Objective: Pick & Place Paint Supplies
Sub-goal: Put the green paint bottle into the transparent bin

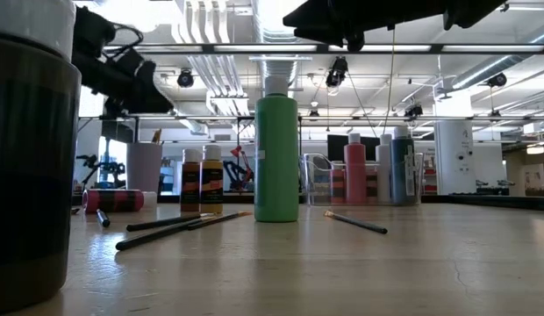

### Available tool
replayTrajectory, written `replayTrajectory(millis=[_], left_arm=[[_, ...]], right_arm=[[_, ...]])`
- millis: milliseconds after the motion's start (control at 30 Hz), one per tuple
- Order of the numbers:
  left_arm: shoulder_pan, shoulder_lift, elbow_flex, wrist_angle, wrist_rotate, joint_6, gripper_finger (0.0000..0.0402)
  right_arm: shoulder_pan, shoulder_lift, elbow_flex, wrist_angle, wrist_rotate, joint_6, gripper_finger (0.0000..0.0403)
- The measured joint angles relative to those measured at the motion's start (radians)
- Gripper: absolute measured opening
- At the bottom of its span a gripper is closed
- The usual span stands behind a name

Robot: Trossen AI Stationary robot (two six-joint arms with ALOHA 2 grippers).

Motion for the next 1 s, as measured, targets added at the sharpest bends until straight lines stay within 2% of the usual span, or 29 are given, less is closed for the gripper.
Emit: replayTrajectory(millis=[233,367,533,633,833,1000], left_arm=[[-0.002,-0.071,0.01,0.038,0.296,-0.058,0.0135],[-0.008,-0.083,0.008,0.061,0.4,-0.096,0.0135],[-0.056,-0.082,0.007,0.076,0.42,-0.102,0.0135],[-0.1,-0.083,0.007,0.097,0.42,-0.094,0.0135],[-0.201,-0.082,0.006,0.106,0.423,-0.07,0.0135],[-0.273,-0.082,0.006,0.106,0.423,-0.043,0.0135]], right_arm=[[0.014,-0.012,0.0,-0.049,-0.005,0.007,0.026],[0.033,-0.047,0.024,-0.248,-0.011,0.103,0.026],[0.069,-0.054,0.134,-0.628,-0.008,0.279,0.0243],[0.11,-0.032,0.19,-0.769,-0.01,0.343,0.0233],[0.225,0.007,0.26,-0.906,-0.012,0.417,0.022],[0.29,0.013,0.271,-0.908,-0.011,0.451,0.0224]])
